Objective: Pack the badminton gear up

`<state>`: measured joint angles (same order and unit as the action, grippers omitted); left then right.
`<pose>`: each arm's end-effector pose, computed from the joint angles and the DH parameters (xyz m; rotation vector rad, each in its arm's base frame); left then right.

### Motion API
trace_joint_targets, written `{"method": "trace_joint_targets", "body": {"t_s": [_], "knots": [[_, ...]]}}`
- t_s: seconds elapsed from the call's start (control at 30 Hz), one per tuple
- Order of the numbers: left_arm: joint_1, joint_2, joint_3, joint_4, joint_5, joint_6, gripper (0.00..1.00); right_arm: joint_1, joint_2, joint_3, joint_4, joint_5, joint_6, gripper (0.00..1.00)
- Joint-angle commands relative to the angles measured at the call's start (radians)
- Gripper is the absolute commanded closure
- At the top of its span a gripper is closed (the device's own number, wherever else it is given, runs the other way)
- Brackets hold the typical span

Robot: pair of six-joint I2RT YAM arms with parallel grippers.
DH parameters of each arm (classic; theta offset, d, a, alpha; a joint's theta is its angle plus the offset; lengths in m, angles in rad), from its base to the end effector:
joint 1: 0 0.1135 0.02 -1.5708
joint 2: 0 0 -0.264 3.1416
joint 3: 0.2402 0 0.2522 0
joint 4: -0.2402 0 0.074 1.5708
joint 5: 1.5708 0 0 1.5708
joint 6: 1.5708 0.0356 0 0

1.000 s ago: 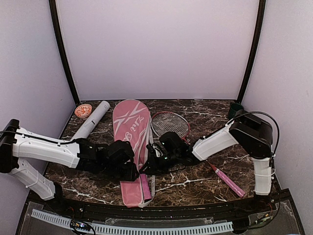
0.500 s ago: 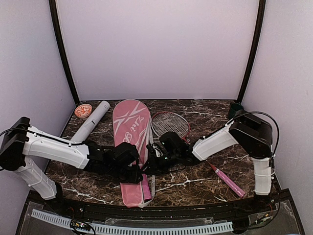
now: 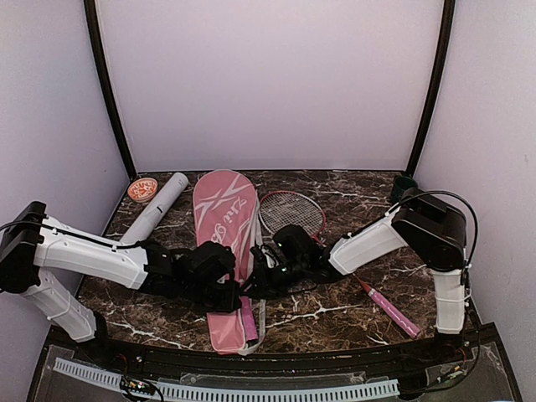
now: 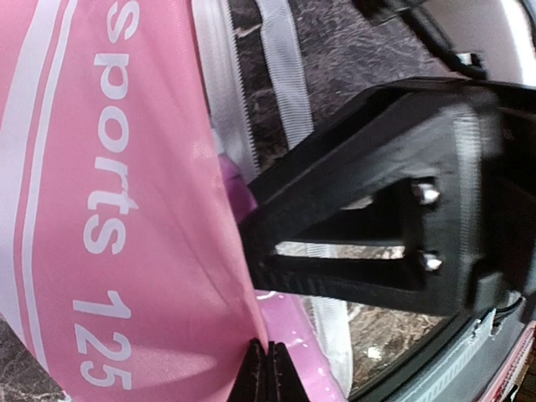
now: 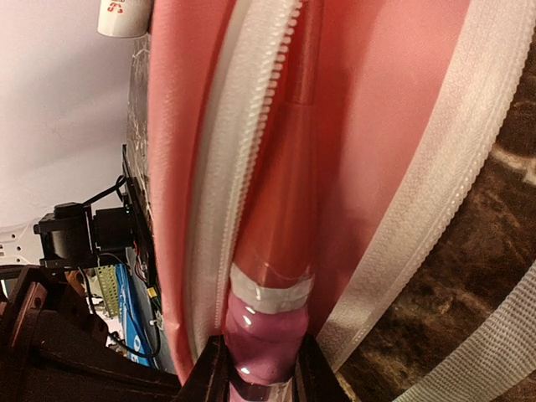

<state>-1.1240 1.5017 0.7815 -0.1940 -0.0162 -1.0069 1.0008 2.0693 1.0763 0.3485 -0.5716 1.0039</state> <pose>0.1268 -0.2634 0.1736 0.1506 2.6960 -0.7942 0.2069 0.3584 0.1105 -0.3870 2.6664 1.5436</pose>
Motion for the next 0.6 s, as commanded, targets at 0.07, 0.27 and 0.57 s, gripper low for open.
{"method": "trace_joint_targets", "body": {"t_s": [0.07, 0.27, 0.57], "knots": [[-0.007, -0.095, -0.028, 0.075, 0.053, 0.016, 1.00, -0.016, -0.012, 0.009, 0.101, 0.027, 0.003, 1.00], [-0.006, -0.094, -0.057, 0.150, 0.084, 0.000, 1.00, -0.001, -0.014, 0.005, 0.189, 0.018, 0.072, 1.00], [-0.006, -0.120, -0.068, 0.179, 0.095, -0.001, 1.00, -0.031, -0.108, -0.016, 0.036, 0.188, -0.028, 1.00]]}}
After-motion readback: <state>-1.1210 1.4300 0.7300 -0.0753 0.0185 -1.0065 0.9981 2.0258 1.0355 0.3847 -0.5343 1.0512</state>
